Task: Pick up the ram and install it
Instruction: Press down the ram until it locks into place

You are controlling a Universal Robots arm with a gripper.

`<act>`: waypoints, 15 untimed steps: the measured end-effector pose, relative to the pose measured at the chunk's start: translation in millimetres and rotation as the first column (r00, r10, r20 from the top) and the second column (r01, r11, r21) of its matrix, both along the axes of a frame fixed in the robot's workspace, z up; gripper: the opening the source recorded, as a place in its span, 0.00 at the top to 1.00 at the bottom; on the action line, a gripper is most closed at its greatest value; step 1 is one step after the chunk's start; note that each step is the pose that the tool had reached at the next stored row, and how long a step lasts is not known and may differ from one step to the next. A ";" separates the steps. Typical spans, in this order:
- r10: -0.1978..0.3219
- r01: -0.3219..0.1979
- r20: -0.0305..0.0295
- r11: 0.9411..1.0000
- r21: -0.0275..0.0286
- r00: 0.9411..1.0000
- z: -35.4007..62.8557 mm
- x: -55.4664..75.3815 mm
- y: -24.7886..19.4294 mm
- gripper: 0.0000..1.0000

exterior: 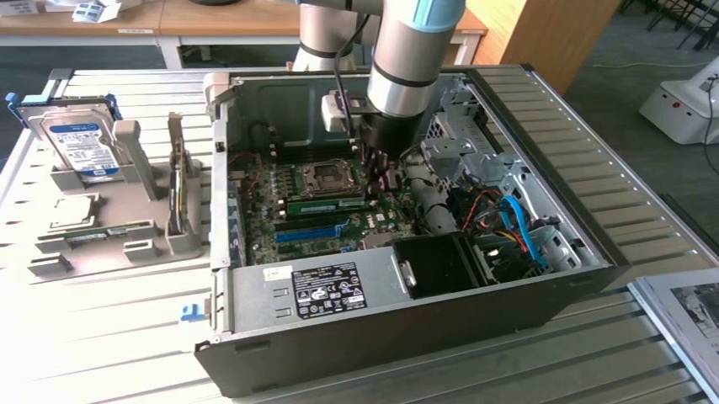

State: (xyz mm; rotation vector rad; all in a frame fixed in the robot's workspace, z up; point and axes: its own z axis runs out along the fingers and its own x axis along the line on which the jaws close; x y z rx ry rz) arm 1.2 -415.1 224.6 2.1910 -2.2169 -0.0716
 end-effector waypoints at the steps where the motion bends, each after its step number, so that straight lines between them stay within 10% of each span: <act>1: 0.000 0.000 0.000 1.000 0.000 1.000 0.8 0.0 0.0 0.90; 15: 0.000 0.000 -0.003 1.000 0.000 1.000 17.8 0.1 0.0 0.90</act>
